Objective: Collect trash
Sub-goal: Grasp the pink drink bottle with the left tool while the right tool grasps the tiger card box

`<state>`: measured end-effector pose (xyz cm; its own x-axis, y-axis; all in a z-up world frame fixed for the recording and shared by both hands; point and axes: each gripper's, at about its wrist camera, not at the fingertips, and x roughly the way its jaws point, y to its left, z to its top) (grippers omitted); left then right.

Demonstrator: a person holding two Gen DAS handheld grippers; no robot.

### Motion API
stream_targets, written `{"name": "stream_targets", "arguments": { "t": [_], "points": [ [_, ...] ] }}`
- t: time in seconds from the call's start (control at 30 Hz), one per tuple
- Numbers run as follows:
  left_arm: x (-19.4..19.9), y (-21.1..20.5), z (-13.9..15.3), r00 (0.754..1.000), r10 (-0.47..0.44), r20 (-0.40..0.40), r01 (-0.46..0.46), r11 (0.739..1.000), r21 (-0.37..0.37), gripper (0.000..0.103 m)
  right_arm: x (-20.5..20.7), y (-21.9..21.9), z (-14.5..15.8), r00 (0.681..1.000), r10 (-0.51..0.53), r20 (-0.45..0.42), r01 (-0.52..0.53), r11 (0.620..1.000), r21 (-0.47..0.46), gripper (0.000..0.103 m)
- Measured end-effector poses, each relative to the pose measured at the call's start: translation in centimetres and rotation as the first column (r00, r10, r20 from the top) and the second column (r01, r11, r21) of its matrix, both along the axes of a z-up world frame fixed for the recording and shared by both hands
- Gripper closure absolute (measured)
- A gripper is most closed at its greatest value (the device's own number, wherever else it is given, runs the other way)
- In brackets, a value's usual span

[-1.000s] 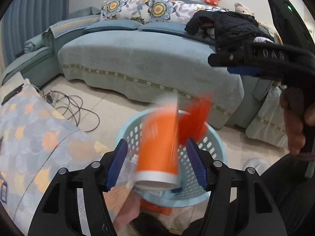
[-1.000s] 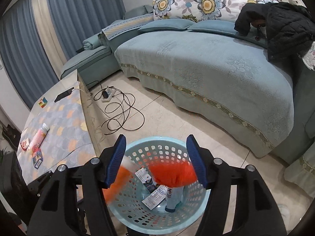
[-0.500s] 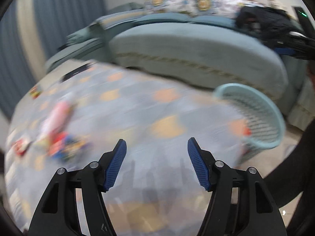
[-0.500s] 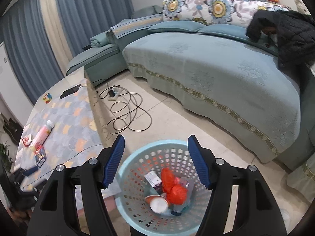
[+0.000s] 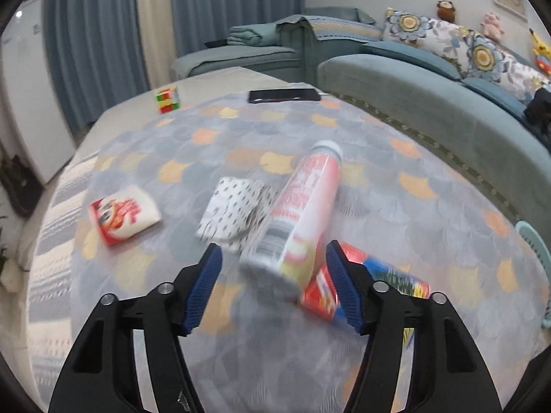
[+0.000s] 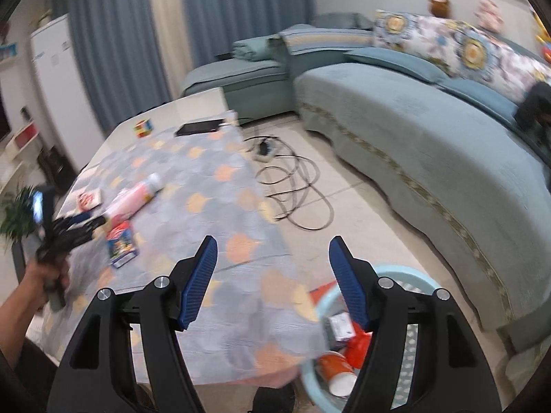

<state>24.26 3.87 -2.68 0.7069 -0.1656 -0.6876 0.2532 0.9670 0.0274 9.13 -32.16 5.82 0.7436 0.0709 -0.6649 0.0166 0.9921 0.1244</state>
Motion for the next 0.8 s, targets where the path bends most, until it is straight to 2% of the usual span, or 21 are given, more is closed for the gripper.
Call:
{"name": "stream_targets", "arguments": {
  "t": [0.1, 0.17, 0.3, 0.47, 0.53, 0.63, 0.7, 0.73, 0.8],
  "points": [
    [1.2, -0.5, -0.3, 0.998, -0.061, -0.010, 0.061, 0.998, 0.000, 0.044, 0.6, 2.2, 0.2, 0.999, 0.038, 0.000, -0.038, 0.999, -0.012, 0.039],
    [2.1, -0.8, -1.3, 0.996, -0.079, -0.045, 0.079, 0.997, 0.004, 0.044, 1.3, 3.7, 0.3, 0.998, 0.062, -0.009, -0.062, 0.998, -0.017, 0.039],
    [3.0, -0.9, -2.9, 0.994, -0.073, -0.076, 0.075, 0.997, 0.021, 0.044, 2.4, 6.5, 0.3, 0.994, 0.107, -0.026, -0.107, 0.994, -0.023, 0.039],
    [2.9, -0.1, -2.7, 0.996, -0.038, -0.082, 0.036, 0.999, -0.028, 0.047, 4.7, 10.8, 0.2, 0.985, 0.166, -0.043, -0.168, 0.985, -0.040, 0.038],
    [2.5, 0.5, -1.6, 0.998, -0.006, -0.069, 0.002, 0.999, -0.051, 0.049, 5.9, 12.7, -0.3, 0.978, 0.200, -0.050, -0.202, 0.978, -0.042, 0.038],
    [0.6, 2.7, 1.8, 0.998, 0.058, -0.018, -0.060, 0.990, -0.126, 0.051, 7.0, 16.3, -1.5, 0.949, 0.307, -0.078, -0.311, 0.949, -0.045, 0.038],
    [-1.4, 4.1, 4.2, 0.997, 0.074, 0.027, -0.070, 0.987, -0.144, 0.052, 7.3, 19.5, -2.3, 0.913, 0.399, -0.080, -0.406, 0.908, -0.108, 0.037],
    [-2.3, 4.5, 5.2, 0.995, 0.081, 0.051, -0.073, 0.987, -0.143, 0.053, 7.4, 20.7, -2.7, 0.896, 0.437, -0.079, -0.444, 0.886, -0.135, 0.033],
    [-4.6, 5.8, 7.8, 0.987, 0.108, 0.120, -0.092, 0.987, -0.135, 0.054, 8.0, 23.3, -4.2, 0.852, 0.513, -0.103, -0.523, 0.829, -0.200, 0.030]
  ]
}}
